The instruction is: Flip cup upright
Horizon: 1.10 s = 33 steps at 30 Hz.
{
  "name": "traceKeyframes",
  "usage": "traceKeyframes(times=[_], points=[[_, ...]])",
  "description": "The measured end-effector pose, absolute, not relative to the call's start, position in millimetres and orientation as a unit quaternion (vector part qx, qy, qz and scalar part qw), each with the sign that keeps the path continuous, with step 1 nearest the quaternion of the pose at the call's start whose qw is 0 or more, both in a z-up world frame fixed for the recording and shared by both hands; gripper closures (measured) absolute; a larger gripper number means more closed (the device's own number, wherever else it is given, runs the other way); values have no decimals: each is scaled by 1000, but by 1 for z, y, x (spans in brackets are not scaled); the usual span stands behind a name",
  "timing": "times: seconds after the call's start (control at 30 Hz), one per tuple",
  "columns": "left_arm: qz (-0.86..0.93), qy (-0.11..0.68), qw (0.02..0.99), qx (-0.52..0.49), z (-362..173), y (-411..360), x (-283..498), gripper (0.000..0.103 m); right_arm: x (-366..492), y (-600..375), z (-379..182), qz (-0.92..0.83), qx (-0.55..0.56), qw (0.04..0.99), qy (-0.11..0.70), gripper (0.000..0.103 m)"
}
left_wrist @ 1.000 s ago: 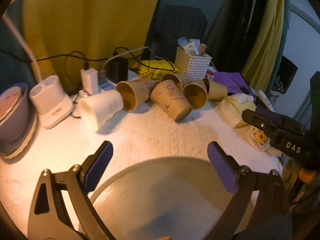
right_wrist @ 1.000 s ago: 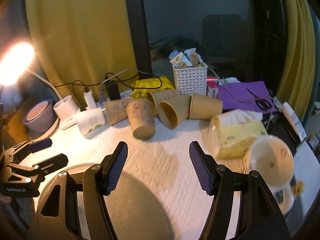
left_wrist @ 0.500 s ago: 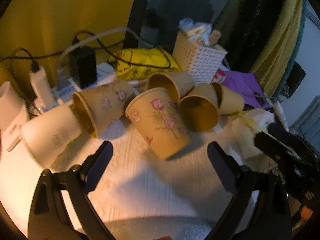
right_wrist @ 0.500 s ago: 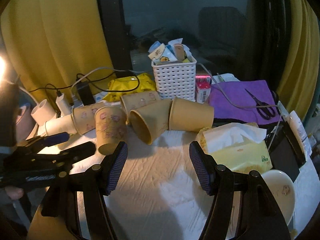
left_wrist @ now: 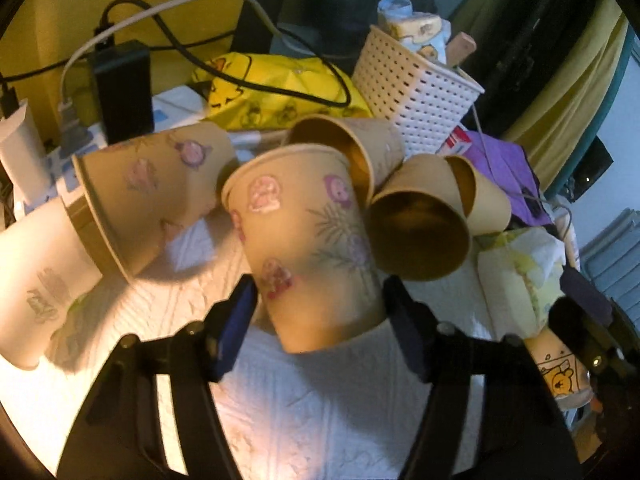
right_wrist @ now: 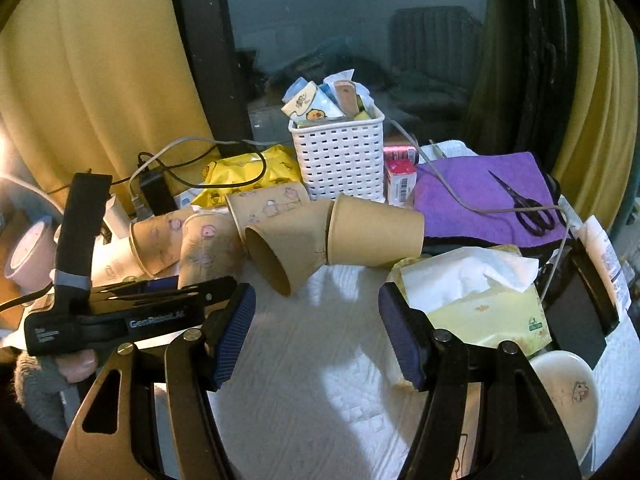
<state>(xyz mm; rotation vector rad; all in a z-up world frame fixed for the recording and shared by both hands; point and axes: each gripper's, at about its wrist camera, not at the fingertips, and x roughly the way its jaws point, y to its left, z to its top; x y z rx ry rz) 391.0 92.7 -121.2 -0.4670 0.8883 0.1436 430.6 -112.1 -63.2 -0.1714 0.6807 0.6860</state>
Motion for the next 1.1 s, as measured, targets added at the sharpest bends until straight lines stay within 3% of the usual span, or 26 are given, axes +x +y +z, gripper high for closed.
traceKeyframes(times=[0.3, 0.63, 1.1], points=[[52, 407, 892, -191, -97, 85, 336, 39, 396, -114, -47, 332, -82, 885, 316, 36], [21, 352, 926, -130, -62, 62, 224, 40, 320, -120, -32, 356, -68, 880, 306, 36], [-9, 295, 954, -51, -74, 29, 85, 40, 197, -111, -34, 442, -3, 825, 352, 36]])
